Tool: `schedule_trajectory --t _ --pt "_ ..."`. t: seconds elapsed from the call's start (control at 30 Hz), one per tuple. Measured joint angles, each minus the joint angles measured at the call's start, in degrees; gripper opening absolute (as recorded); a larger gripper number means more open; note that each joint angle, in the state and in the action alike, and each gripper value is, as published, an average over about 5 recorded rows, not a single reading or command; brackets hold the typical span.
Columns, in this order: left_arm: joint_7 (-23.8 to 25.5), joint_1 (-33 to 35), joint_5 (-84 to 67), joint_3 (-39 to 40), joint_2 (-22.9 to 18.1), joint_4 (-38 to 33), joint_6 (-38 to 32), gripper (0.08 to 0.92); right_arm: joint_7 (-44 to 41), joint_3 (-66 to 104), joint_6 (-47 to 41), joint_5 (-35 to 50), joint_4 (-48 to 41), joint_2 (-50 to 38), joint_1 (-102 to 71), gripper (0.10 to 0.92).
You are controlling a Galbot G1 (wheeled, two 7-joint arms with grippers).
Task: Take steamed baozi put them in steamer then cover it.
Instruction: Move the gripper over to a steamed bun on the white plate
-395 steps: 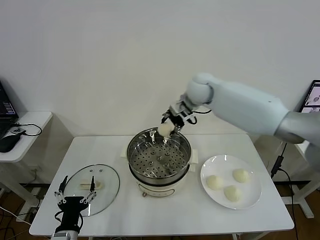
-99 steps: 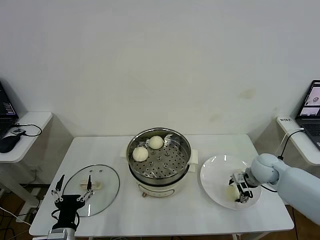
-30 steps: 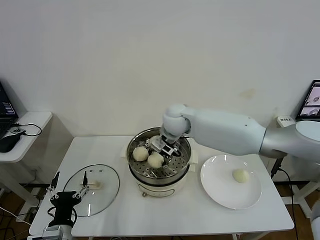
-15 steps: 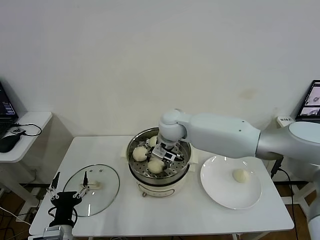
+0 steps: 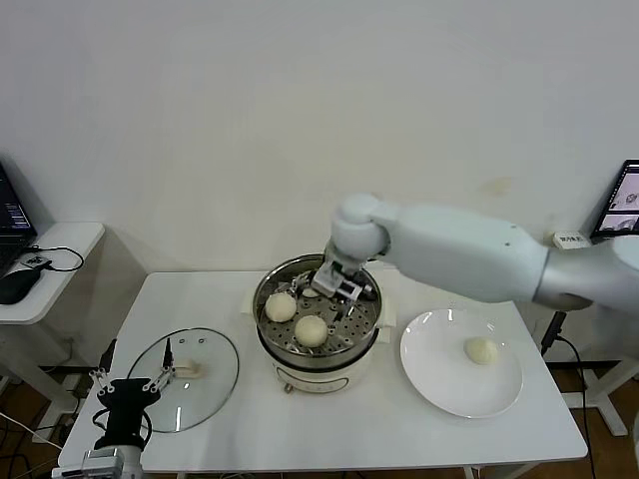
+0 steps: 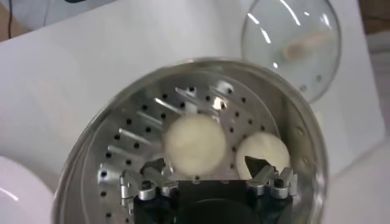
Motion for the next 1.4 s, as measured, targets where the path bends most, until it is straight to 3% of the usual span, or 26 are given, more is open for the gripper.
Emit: schedule_trajectory --t 0.37,0.77,1.07,1.4 --pt "0.2 -0.5 0.0 0.6 1.1 -0.2 0.3 0.823 -0.2 4.8 -12.7 3.7 5.9 -15.9 -0.1 0.823" --pt "0.2 0.1 1.0 1.7 1.7 -0.5 0.3 0.823 -1.1 19.6 -14.4 -3.2 7.8 -32.6 -18.9 0.823" --pt "0.2 0.3 1.5 2.0 1.5 -0.2 0.5 0.823 0.0 33.6 -13.4 -11.1 4.9 -35.5 -37.3 0.823" --pt "0.2 0.5 1.6 1.5 1.4 0.3 0.6 0.823 1.1 39.5 -12.6 -17.5 -1.2 -32.7 -45.2 0.823"
